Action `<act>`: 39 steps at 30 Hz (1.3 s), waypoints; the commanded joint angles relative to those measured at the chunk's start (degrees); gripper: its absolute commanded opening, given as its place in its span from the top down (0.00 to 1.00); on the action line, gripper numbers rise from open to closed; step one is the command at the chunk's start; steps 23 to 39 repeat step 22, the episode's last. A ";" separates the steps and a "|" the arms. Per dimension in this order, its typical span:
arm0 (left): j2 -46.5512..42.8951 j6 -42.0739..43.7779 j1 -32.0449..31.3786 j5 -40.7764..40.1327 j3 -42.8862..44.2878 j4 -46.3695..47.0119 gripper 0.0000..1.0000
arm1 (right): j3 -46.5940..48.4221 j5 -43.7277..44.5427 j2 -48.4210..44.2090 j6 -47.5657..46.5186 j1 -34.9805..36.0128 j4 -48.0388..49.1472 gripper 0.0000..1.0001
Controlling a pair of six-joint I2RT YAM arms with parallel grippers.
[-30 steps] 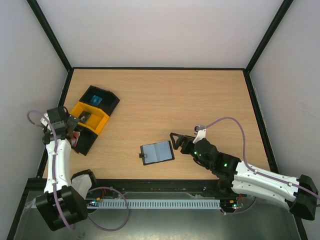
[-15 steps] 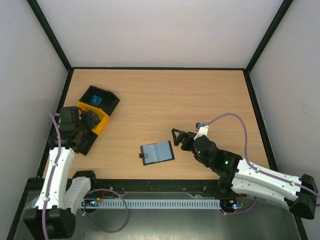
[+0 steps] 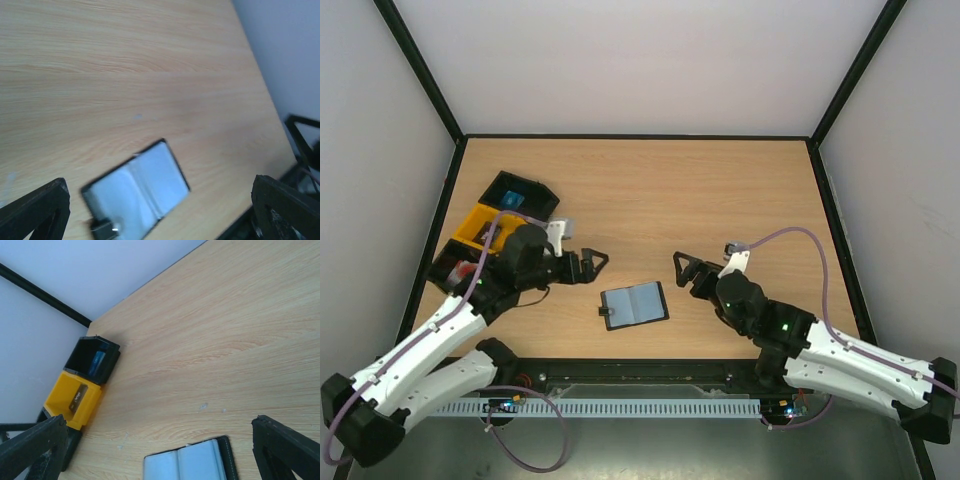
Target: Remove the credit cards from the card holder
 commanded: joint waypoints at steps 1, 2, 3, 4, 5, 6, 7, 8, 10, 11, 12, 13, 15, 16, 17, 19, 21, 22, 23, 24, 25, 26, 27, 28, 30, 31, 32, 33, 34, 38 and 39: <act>0.30 -1.20 -8.30 -3.61 0.70 8.15 0.00 | 3.36 3.20 -2.74 1.80 0.02 -4.50 0.02; 0.28 -1.11 -9.45 -4.14 1.05 8.70 0.00 | 3.81 3.26 -3.30 1.58 0.02 -4.94 0.02; 0.05 -0.85 -10.63 -4.93 1.36 9.06 0.00 | 4.15 3.43 -3.92 1.21 -0.03 -5.28 0.02; -0.43 -0.70 -11.10 -5.83 1.54 9.34 0.00 | 4.51 3.58 -4.45 0.78 -0.03 -5.60 0.02; -1.00 -0.46 -11.29 -6.59 1.65 9.56 0.00 | 5.10 3.82 -5.01 0.07 -0.01 -5.98 0.02; -1.71 -0.25 -11.32 -7.19 1.73 9.79 0.00 | 6.00 4.06 -5.53 -0.83 0.02 -6.49 0.02; -2.52 0.10 -11.32 -7.77 1.81 9.96 0.00 | 6.96 4.14 -6.01 -1.78 0.02 -7.36 0.02; -3.38 0.34 -11.32 -8.28 1.94 10.22 0.00 | 7.96 4.24 -6.29 -2.64 0.03 -8.05 0.02; -4.99 0.51 -11.32 -9.13 2.24 10.84 0.00 | 9.74 4.37 -6.60 -3.66 0.02 -9.25 0.02; -5.79 0.48 -11.32 -9.44 2.27 11.10 0.00 | 10.28 4.23 -6.65 -3.99 -0.03 -9.43 0.02; -6.71 0.42 -11.32 -9.57 2.20 11.56 0.00 | 10.53 3.90 -6.65 -3.99 -0.03 -9.47 0.02; -7.62 0.32 -11.32 -9.77 1.86 11.95 0.00 | 10.56 3.26 -6.63 -3.85 0.04 -9.31 0.02; -9.54 -0.15 -11.32 -10.55 0.70 12.72 0.00 | 9.77 2.15 -6.77 -3.28 -0.03 -8.43 0.02; -10.67 -0.12 -11.32 -10.87 0.09 13.02 0.00 | 9.07 1.79 -6.93 -2.78 -0.02 -7.95 0.02; -11.37 -0.21 -11.32 -11.13 -0.46 13.18 0.00 | 8.25 1.50 -7.19 -2.38 0.04 -7.37 0.02; -12.31 -0.26 -11.32 -11.36 -1.01 12.94 0.00 | 6.69 0.90 -7.64 -1.68 0.02 -6.50 0.02; -12.48 -0.49 -11.32 -12.16 -1.27 12.23 0.00 | 5.71 0.60 -8.00 -1.18 0.02 -6.28 0.02; -12.38 -0.99 -11.32 -13.12 -1.40 11.48 0.00 | 5.56 0.49 -8.16 -1.00 0.04 -6.37 0.02; -12.38 -0.99 -11.32 -13.12 -1.40 11.48 0.00 | 5.56 0.49 -8.16 -1.00 0.04 -6.37 0.02; -12.38 -0.99 -11.32 -13.12 -1.40 11.48 0.00 | 5.56 0.49 -8.16 -1.00 0.04 -6.37 0.02; -12.38 -0.99 -11.32 -13.12 -1.40 11.48 0.00 | 5.56 0.49 -8.16 -1.00 0.04 -6.37 0.02; -12.38 -0.99 -11.32 -13.12 -1.40 11.48 0.00 | 5.56 0.49 -8.16 -1.00 0.04 -6.37 0.02; -12.38 -0.99 -11.32 -13.12 -1.40 11.48 0.00 | 5.56 0.49 -8.16 -1.00 0.04 -6.37 0.02; -12.38 -0.99 -11.32 -13.12 -1.40 11.48 0.00 | 5.56 0.49 -8.16 -1.00 0.04 -6.37 0.02; -12.38 -0.99 -11.32 -13.12 -1.40 11.48 0.00 | 5.56 0.49 -8.16 -1.00 0.04 -6.37 0.02; -12.38 -0.99 -11.32 -13.12 -1.40 11.48 0.00 | 5.56 0.49 -8.16 -1.00 0.04 -6.37 0.02; -12.38 -0.99 -11.32 -13.12 -1.40 11.48 0.00 | 5.56 0.49 -8.16 -1.00 0.04 -6.37 0.02; -12.38 -0.99 -11.32 -13.12 -1.40 11.48 0.00 | 5.56 0.49 -8.16 -1.00 0.04 -6.37 0.02; -12.38 -0.99 -11.32 -13.12 -1.40 11.48 0.00 | 5.56 0.49 -8.16 -1.00 0.04 -6.37 0.02; -12.38 -0.99 -11.32 -13.12 -1.40 11.48 0.00 | 5.56 0.49 -8.16 -1.00 0.04 -6.37 0.02; -12.38 -0.99 -11.32 -13.12 -1.40 11.48 0.00 | 5.56 0.49 -8.16 -1.00 0.04 -6.37 0.02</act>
